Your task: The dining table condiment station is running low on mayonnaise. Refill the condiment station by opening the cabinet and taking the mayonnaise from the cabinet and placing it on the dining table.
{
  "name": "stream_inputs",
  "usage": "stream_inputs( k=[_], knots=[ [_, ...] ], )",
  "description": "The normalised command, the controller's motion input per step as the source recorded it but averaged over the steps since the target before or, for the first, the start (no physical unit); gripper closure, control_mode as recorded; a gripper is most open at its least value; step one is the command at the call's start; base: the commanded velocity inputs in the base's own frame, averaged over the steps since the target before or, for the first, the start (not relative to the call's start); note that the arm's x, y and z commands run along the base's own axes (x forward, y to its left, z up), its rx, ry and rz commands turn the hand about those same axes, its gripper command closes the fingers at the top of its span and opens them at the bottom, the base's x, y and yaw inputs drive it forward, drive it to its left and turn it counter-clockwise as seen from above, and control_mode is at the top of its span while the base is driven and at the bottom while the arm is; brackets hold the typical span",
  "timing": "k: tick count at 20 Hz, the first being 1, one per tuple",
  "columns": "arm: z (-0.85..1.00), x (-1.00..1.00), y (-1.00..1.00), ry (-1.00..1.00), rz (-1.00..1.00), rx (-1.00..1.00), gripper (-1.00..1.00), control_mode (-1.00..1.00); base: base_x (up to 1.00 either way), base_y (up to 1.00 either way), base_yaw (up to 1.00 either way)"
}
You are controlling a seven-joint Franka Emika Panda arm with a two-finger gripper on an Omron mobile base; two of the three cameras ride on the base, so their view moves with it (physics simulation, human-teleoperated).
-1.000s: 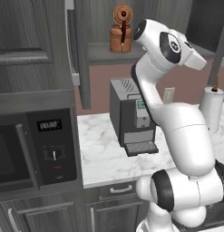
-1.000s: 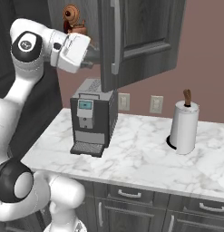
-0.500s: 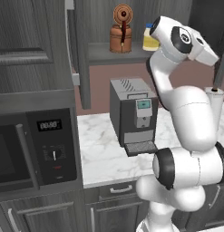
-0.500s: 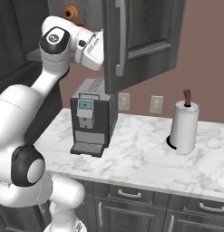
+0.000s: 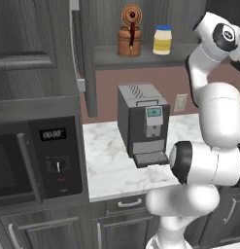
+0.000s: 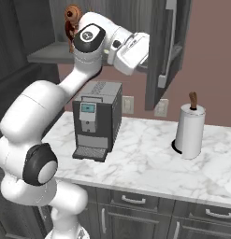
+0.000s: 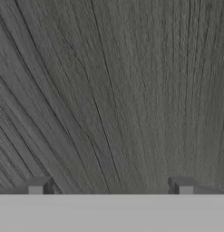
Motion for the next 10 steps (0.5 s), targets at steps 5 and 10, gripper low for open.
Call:
stream_inputs(
  k=[5,10],
  knots=[
    [0.07,-0.86,0.14,-0.06,0.13,0.04,-1.00,-1.00,0.00,0.00,0.00],
    [-0.25,-0.84,1.00,-0.02,0.55,0.00,-1.00,-1.00,0.00,0.00,0.00]
  ],
)
